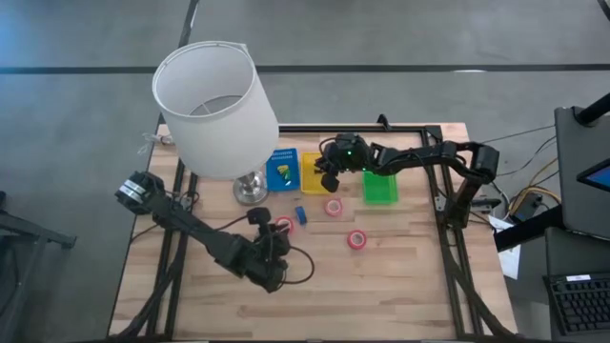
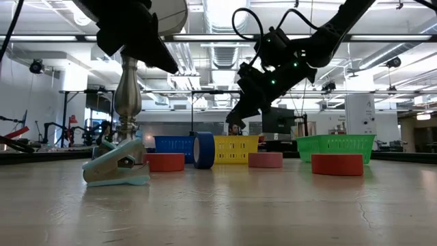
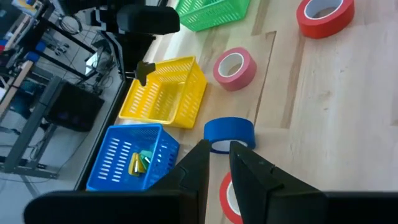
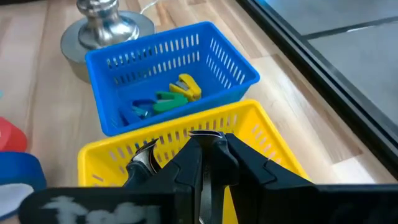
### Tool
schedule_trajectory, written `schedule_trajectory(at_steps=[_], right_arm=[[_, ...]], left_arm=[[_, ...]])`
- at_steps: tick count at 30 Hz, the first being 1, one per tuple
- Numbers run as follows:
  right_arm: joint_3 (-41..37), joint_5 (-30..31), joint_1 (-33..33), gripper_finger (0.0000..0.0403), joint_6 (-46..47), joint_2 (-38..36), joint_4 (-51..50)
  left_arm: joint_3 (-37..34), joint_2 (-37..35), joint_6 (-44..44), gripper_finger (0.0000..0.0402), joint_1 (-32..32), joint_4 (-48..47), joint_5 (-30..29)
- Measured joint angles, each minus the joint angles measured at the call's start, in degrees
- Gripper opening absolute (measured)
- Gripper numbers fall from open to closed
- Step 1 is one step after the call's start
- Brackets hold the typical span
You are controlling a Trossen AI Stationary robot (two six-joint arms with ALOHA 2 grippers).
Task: Pick and place Stapler, Stapler remover, tape
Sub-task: Put the black staple remover into the yellow bin, then put the bottom blue staple remover into the yellow bin
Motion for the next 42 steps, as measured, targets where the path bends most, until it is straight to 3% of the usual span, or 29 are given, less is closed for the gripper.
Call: schedule_trajectory(at_steps=[6,19,29,34,42], right_arm=[[-0.02,0.15,0.0,0.0054,2.28,0.18,0.14],[4.62,0.17,-0.39,0.0054,2.34,8.38,3.92],[12.78,0.53,-1.93,0.0058,3.69,15.28,-6.66],[18.22,1.94,-1.79,0.0086,0.52,18.71,-14.75],[21.31,1.7,-1.43,0.0132,-2.44,15.96,-21.74]], left_arm=[[0.75,0.0,2.83,0.0067,0.95,0.04,0.04],[1.4,0.0,7.75,0.0067,2.94,0.07,2.36],[1.4,0.0,6.65,0.0067,3.09,0.28,2.38],[1.4,0.0,5.35,0.0067,3.09,0.36,3.75],[1.26,0.0,3.03,0.0067,3.04,0.49,4.28]])
